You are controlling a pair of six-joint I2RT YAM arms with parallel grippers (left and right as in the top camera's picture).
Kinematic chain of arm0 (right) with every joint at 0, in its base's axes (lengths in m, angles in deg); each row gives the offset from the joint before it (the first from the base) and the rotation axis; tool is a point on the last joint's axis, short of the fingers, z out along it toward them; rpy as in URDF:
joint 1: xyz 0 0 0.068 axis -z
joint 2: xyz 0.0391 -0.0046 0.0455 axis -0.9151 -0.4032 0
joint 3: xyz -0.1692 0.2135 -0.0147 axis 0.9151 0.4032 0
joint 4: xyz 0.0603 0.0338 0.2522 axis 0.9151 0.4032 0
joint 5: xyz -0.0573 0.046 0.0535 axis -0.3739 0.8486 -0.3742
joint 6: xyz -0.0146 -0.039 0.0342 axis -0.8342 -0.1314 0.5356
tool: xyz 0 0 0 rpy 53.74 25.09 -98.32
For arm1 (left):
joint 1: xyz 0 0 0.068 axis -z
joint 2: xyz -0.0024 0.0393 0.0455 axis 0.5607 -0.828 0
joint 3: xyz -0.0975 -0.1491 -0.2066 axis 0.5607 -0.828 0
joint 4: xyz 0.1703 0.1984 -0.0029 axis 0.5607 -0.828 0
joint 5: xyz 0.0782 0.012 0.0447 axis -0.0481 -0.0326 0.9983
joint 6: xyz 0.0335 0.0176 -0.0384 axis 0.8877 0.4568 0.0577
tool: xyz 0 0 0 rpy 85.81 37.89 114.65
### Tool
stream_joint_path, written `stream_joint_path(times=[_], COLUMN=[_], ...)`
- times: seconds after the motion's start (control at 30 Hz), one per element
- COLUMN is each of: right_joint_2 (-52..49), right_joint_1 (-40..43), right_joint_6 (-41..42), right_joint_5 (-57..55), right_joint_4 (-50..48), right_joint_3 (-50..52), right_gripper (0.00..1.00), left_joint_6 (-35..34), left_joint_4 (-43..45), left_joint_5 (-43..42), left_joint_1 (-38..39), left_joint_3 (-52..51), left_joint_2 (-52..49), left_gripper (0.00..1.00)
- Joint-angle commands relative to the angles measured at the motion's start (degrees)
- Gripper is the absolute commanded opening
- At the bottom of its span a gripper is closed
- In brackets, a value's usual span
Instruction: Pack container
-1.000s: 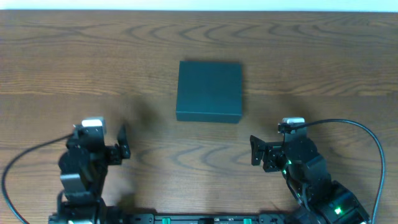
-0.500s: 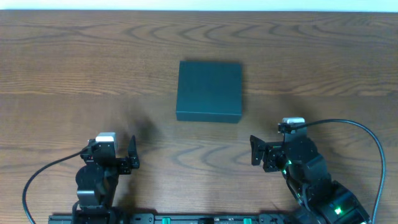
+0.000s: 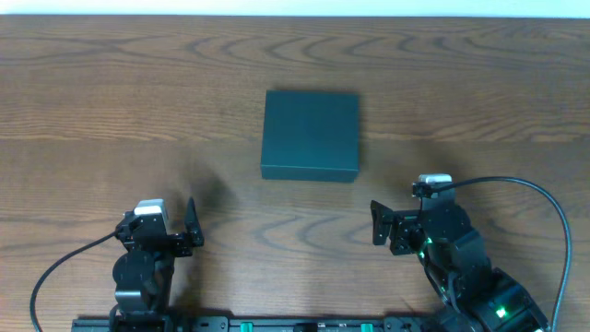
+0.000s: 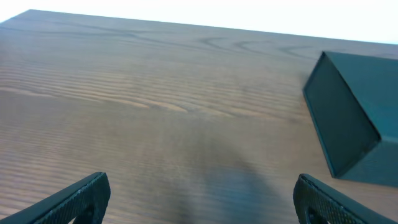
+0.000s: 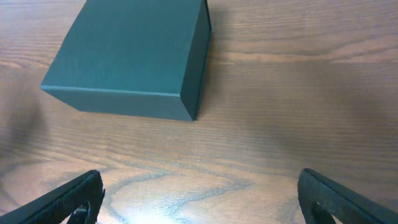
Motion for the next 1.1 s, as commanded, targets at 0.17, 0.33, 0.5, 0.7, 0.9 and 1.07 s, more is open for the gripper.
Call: stream_joint_path(times=[0.17, 0.33, 0.5, 0.7, 0.9, 1.07], right_joint_2=[0.22, 0.22, 0.22, 0.22, 0.22, 0.22], right_joint_1=[0.50, 0.50, 0.50, 0.50, 0.50, 0.50], right_joint_6=[-0.52, -0.52, -0.52, -0.52, -0.52, -0.52], right_joint_5=[-0.55, -0.57, -0.57, -0.55, -0.55, -0.57], right_joint_4=[0.07, 0.07, 0.09, 0.07, 0.07, 0.07], right_joint_3=[-0.17, -0.15, -0.17, -0.17, -0.17, -0.15], right_gripper=[0.99, 0.99, 0.99, 0.99, 0.99, 0.99], left_joint_6=[-0.37, 0.72, 0.68, 0.68, 0.68, 0.68], left_joint_4=[-0.09, -0.11, -0.09, -0.09, -0.09, -0.09], left_joint_5=[5.16, 5.01, 4.94, 4.94, 4.94, 4.94], left_joint_1=[0.13, 0.13, 0.13, 0.13, 0.13, 0.13], left_joint_3=[-1.36, -1.36, -1.36, -1.36, -1.36, -1.36], left_joint_2=[1.33, 1.33, 1.31, 1.31, 1.31, 1.31], left_gripper=[0.95, 0.95, 0.95, 0.95, 0.95, 0.95])
